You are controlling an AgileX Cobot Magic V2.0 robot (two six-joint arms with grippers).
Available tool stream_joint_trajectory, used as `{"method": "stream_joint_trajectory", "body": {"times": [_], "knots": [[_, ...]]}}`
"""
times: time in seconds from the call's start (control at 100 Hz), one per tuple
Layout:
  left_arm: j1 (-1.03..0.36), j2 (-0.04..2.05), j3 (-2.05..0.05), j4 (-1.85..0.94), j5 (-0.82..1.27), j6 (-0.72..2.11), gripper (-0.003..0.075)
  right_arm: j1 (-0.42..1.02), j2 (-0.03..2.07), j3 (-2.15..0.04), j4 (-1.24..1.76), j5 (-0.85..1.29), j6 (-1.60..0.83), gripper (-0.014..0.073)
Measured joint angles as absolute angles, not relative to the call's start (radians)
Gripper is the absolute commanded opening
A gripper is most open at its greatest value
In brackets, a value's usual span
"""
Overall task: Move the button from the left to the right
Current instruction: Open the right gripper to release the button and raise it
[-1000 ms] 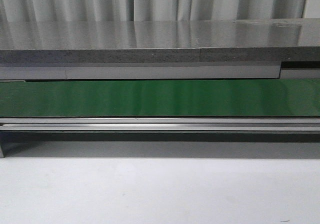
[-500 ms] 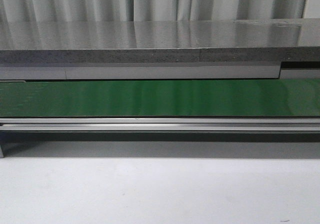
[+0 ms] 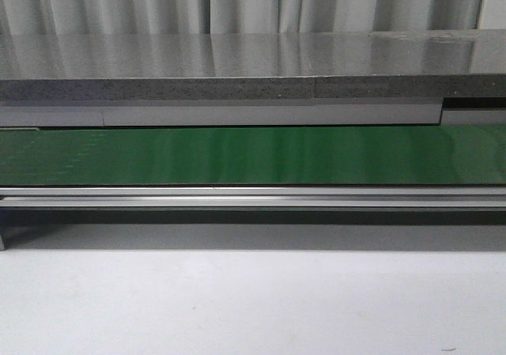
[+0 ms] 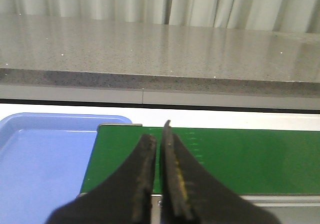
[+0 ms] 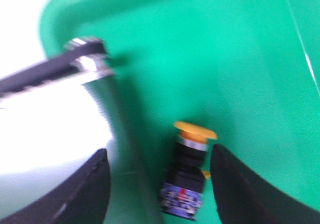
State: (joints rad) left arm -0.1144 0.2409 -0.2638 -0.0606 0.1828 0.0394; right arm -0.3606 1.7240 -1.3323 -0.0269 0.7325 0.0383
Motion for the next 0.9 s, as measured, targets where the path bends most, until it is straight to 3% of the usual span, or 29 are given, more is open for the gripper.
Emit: {"method": "stream_joint_trajectory", "body": {"times": [0.32, 0.9], "knots": [[-0.114, 0.241, -0.264, -0.061, 0.183, 0.039, 0.0005, -0.176, 1.515, -1.227, -0.017, 0.615, 0.035, 0.0419], [-0.114, 0.241, -0.264, -0.061, 0.183, 0.039, 0.0005, 0.032, 0.877, -0.626, -0.015, 0.331, 0.034, 0.0414]]}}
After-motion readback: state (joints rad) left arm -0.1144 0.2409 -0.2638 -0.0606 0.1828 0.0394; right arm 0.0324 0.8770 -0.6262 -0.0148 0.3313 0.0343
